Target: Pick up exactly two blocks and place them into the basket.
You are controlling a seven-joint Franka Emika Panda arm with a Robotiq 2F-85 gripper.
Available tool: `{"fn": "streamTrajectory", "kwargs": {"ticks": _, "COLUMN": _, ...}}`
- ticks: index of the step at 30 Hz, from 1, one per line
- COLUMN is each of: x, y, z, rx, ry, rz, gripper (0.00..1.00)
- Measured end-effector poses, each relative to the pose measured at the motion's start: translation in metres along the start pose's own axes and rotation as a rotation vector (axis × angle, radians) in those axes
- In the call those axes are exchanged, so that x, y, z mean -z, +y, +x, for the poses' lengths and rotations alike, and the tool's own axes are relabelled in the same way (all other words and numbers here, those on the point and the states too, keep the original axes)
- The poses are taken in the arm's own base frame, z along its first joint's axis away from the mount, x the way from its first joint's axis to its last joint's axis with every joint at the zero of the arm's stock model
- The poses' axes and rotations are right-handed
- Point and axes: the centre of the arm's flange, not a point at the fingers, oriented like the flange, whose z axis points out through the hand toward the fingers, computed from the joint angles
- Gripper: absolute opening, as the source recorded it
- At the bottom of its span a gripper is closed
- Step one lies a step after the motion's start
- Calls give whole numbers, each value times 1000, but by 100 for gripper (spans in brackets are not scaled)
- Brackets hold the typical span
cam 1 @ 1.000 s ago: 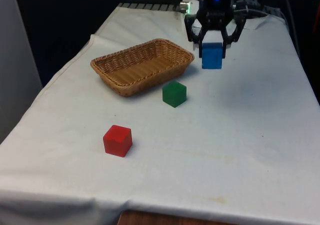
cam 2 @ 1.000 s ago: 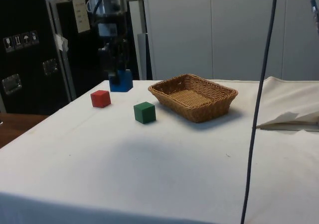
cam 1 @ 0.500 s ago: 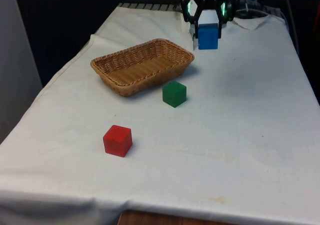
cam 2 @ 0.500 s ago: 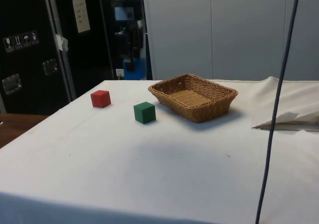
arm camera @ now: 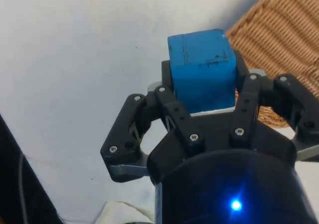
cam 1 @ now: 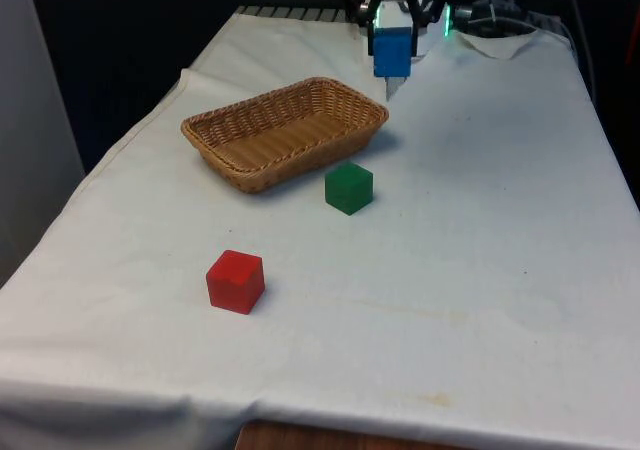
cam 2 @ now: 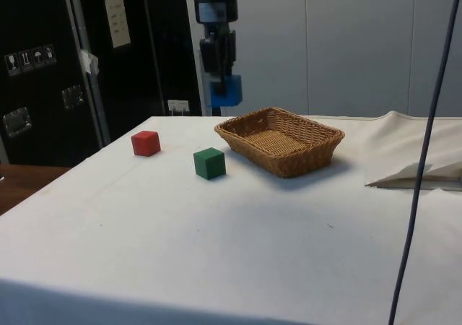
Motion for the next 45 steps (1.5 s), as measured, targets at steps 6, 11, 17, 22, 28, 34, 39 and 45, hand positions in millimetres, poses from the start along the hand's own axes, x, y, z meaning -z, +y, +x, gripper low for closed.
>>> {"fn": "streamTrajectory", "kwargs": {"ticks": 6, "x": -2, "y": 16, "z": -15, "rx": 0, "ry": -2, "rz": -5, "gripper": 1}}
{"fn": "streamTrajectory", "kwargs": {"ticks": 11, "x": -6, "y": 27, "z": -24, "rx": 1, "ry": -3, "rz": -5, "gripper": 1}}
{"fn": "streamTrajectory", "kwargs": {"ticks": 17, "x": -11, "y": 46, "z": -38, "rx": 0, "ry": -5, "rz": -5, "gripper": 1}}
{"fn": "streamTrajectory", "kwargs": {"ticks": 22, "x": -19, "y": 60, "z": -48, "rx": -1, "ry": -9, "rz": -3, "gripper": 1}}
{"fn": "streamTrajectory", "kwargs": {"ticks": 28, "x": -33, "y": 75, "z": -62, "rx": -1, "ry": -16, "rz": -1, "gripper": 1}}
{"fn": "streamTrajectory", "kwargs": {"ticks": 34, "x": -56, "y": 81, "z": -80, "rx": -3, "ry": -23, "rz": -7, "gripper": 1}}
{"fn": "streamTrajectory", "kwargs": {"ticks": 39, "x": -69, "y": 83, "z": -88, "rx": -4, "ry": -25, "rz": -10, "gripper": 1}}
{"fn": "streamTrajectory", "kwargs": {"ticks": 45, "x": -87, "y": 88, "z": -98, "rx": -12, "ry": -25, "rz": -22, "gripper": 1}}
